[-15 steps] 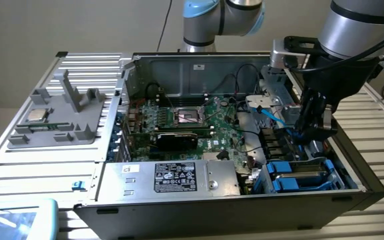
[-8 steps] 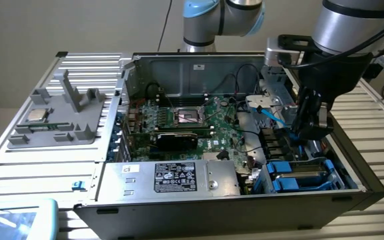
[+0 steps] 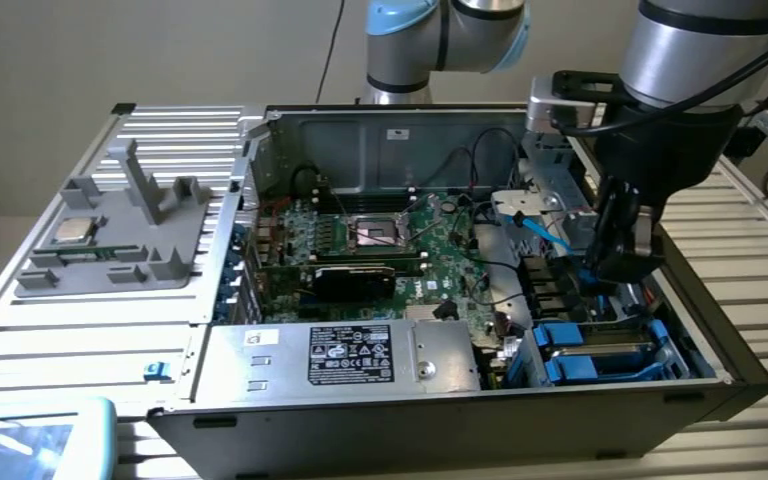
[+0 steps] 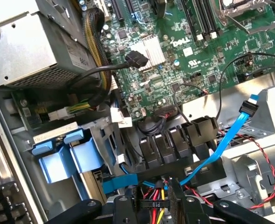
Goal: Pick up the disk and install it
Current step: 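Insert the first disk wire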
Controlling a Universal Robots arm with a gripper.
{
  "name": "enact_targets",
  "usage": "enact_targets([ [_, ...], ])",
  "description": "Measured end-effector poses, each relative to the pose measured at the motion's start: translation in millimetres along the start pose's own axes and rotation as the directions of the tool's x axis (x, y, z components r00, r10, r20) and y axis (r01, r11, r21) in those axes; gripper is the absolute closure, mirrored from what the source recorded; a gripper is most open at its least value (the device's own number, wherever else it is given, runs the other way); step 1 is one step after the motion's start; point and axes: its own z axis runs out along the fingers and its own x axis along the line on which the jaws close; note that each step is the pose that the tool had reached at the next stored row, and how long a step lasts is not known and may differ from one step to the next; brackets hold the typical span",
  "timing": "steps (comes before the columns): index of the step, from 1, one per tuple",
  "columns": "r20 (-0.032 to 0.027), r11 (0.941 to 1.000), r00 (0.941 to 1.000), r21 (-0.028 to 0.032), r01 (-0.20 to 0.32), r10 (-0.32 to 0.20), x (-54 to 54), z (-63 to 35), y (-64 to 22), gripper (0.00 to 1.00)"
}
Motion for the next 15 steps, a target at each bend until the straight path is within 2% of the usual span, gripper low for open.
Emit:
enact_targets([
  [5,-0.0034,0.9992,0.9992,0.0029,-0.040,0.040,0.0,0.8,0.1,0.63],
  [11,-0.0069,0.9967,0.9967,0.0036,-0.081,0.081,0.0,4.3,0.5,0.63],
  [15,-0.0074,0.9953,0.9953,0.0050,-0.096,0.096,0.0,4.7,0.4,0.63],
])
